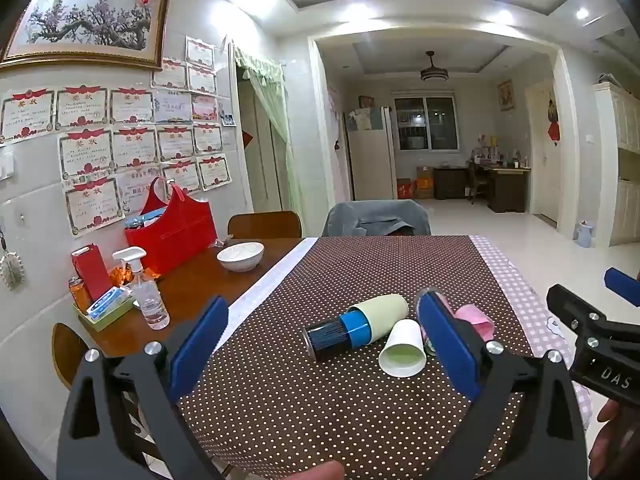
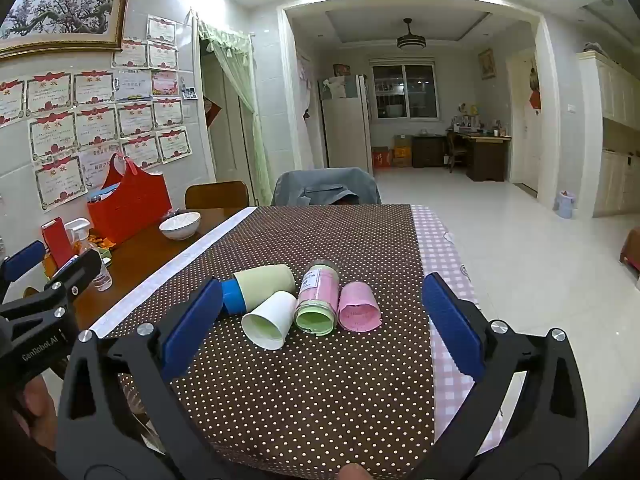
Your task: Flip cup upside down
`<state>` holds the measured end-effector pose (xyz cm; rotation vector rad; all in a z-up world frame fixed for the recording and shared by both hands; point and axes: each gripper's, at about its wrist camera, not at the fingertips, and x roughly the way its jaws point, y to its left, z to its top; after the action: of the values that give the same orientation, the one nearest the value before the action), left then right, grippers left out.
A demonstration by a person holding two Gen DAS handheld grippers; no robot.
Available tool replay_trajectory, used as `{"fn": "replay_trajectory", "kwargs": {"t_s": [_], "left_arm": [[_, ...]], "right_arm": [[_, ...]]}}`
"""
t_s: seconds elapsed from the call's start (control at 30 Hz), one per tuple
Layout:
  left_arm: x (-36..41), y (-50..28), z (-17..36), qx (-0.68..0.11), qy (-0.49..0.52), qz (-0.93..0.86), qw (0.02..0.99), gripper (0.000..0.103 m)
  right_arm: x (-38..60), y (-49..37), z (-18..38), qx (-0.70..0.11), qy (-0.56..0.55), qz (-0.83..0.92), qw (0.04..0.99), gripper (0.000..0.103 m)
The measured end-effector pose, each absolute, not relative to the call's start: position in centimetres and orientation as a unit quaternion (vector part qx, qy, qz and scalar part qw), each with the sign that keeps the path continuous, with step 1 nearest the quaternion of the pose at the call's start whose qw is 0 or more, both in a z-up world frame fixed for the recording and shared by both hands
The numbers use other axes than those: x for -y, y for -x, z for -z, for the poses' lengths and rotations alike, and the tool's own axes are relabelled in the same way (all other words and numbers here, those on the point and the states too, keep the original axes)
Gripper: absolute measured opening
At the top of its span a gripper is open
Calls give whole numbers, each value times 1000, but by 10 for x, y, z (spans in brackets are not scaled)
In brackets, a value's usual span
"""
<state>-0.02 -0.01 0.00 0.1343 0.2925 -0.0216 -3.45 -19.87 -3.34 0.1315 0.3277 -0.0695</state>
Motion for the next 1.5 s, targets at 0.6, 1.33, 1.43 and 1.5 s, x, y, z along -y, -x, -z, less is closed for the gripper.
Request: {"fn": "replay_trajectory", "kwargs": {"t_s": [0.6,1.33,1.43,1.5], "left_arm": [[4,-1,4,-149,-64,14,987,95],[-7,-3,1,-150,-47,29,987,95],[-7,-3,1,-150,-46,29,987,95],[-8,-3,1,-150,-46,28,987,95]], "right_arm": [[191,33,27,-157,-62,31,985,98],[192,35,23,-151,-58,28,986,98],[191,36,22,-150,-56,28,987,98],[191,35,22,-151,-57,27,987,98]]}}
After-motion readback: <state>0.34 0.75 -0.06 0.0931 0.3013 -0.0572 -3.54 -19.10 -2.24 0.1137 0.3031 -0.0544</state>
